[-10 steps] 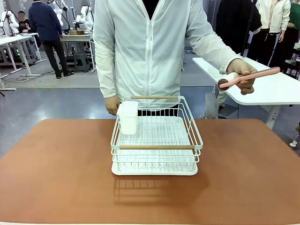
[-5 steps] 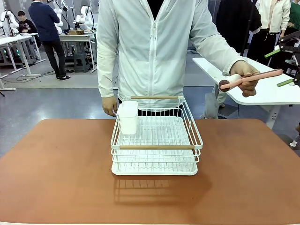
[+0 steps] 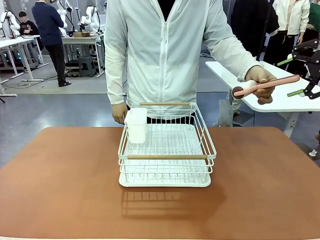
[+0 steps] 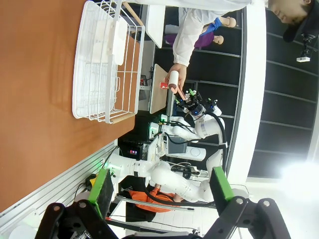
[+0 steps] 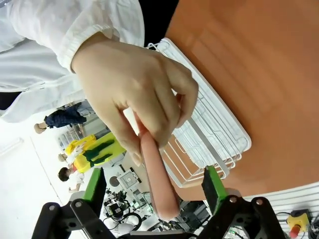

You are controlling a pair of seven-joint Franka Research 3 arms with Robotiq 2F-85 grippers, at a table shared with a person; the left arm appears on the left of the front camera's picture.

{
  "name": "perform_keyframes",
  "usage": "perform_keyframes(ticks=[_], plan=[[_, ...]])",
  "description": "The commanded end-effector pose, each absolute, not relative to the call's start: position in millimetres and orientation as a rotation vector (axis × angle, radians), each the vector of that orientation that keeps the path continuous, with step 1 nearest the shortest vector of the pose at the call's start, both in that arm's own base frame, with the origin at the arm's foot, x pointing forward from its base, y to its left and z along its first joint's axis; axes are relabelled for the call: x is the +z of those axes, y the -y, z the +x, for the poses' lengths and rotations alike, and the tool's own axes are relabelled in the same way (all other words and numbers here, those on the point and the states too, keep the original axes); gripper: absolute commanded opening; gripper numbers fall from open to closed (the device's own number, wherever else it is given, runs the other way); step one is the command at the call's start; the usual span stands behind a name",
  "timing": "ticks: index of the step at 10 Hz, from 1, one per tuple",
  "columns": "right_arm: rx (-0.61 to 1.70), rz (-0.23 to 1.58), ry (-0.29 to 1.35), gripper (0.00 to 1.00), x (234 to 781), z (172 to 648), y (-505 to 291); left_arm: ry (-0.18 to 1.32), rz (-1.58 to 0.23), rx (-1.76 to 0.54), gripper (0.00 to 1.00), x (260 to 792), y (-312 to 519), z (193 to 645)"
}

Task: Clean the table.
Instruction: Pick up the Lint Roller when the human hands it over.

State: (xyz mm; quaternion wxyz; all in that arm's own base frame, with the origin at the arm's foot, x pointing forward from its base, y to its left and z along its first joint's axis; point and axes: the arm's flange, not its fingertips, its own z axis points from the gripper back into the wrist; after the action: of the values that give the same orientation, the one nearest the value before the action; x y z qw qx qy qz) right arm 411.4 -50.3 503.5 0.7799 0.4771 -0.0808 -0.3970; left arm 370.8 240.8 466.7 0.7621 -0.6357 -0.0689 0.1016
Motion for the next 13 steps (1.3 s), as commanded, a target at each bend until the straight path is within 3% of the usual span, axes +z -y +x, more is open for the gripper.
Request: perform_keyframes(ticks=[1,6,7,8,9,10,11,12,13], plan=[[-0.818,1.070,0.247,1.00,492.4,410.8,41.4,0.155,-1.386,0.222,1.00,467.7,-241.6,368.1],[-0.816,1.055,0.261,1.00,481.1,419.3,36.4,0.155,-1.386,0.222,1.00,467.7,-241.6,368.1],[-0.799,1.056,0.260,0.81,480.5,419.9,36.3,0.155,-1.386,0.222,1.00,467.7,-241.6,368.1],[-0.795,1.062,0.280,0.81,480.1,421.1,35.4,0.155,-1.386,0.222,1.00,467.7,-241.6,368.1],[-0.796,1.061,0.282,0.62,479.1,422.9,34.7,0.155,-1.386,0.222,1.00,467.7,-241.6,368.1],[-0.805,1.057,0.276,0.78,477.3,425.8,33.5,0.155,-1.386,0.222,1.00,467.7,-241.6,368.1],[-0.805,1.064,0.281,0.42,477.3,426.9,33.9,0.155,-1.386,0.222,1.00,467.7,-241.6,368.1],[-0.808,1.072,0.290,0.59,477.1,428.6,34.7,0.155,-1.386,0.222,1.00,467.7,-241.6,368.1],[-0.812,1.068,0.291,0.23,476.3,429.7,34.8,0.155,-1.386,0.222,1.00,467.7,-241.6,368.1]])
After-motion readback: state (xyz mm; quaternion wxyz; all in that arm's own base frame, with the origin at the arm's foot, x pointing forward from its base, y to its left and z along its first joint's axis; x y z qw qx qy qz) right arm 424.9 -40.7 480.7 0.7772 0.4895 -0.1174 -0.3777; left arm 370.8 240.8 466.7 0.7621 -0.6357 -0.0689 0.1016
